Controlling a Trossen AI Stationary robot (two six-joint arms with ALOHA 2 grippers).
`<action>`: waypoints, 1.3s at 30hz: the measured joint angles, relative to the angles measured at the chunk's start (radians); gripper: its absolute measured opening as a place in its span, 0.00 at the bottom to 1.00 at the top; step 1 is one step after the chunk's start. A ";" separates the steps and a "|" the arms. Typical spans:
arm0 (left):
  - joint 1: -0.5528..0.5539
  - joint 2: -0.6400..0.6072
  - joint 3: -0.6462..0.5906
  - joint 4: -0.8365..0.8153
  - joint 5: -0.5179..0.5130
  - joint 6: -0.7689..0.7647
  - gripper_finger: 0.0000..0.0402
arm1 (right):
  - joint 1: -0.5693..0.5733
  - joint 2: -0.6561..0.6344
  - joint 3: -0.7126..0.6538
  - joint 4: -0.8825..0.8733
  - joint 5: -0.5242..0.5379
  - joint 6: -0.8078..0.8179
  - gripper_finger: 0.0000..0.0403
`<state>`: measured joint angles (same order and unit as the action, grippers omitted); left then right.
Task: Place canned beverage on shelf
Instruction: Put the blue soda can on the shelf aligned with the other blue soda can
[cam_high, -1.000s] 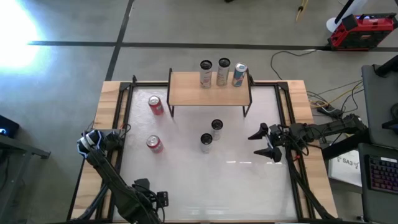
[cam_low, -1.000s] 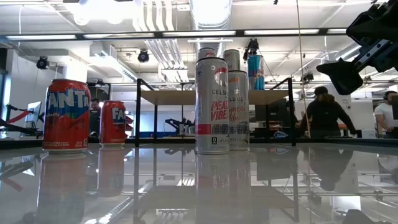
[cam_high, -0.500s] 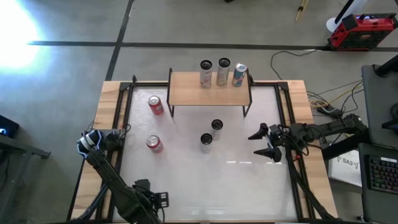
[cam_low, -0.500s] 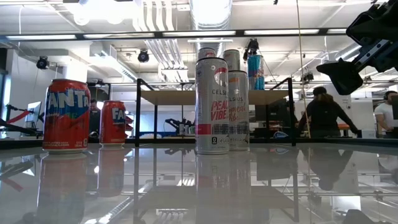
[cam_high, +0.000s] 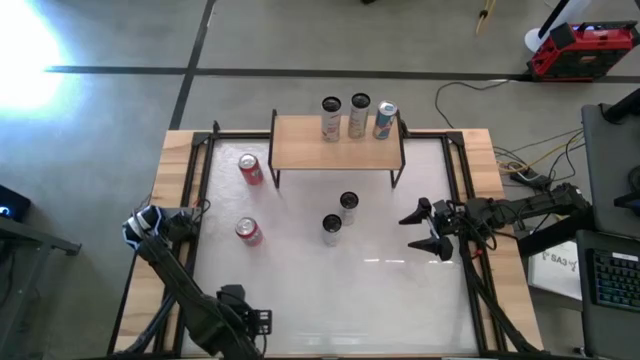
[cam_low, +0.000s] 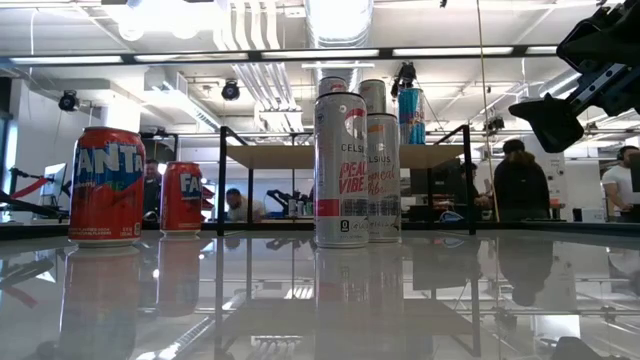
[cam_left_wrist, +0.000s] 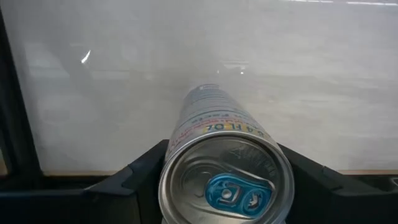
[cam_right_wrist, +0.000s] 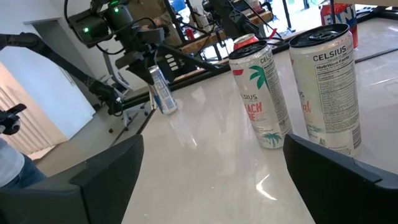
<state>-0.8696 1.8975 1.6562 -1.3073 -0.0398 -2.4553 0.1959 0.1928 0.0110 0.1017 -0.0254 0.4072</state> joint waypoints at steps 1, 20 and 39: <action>0.007 -0.001 0.000 -0.001 -0.001 0.019 0.54 | 0.000 0.000 0.000 0.000 0.000 0.000 0.92; 0.283 -0.004 0.077 0.015 -0.004 0.533 0.54 | 0.000 0.000 0.000 0.000 0.000 0.000 0.92; 0.550 -0.005 0.111 0.004 -0.003 0.753 0.54 | 0.000 0.000 0.000 0.000 0.000 0.000 0.92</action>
<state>-0.3197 1.8927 1.7668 -1.3037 -0.0433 -1.7022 0.1959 0.1928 0.0111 0.1017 -0.0250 0.4072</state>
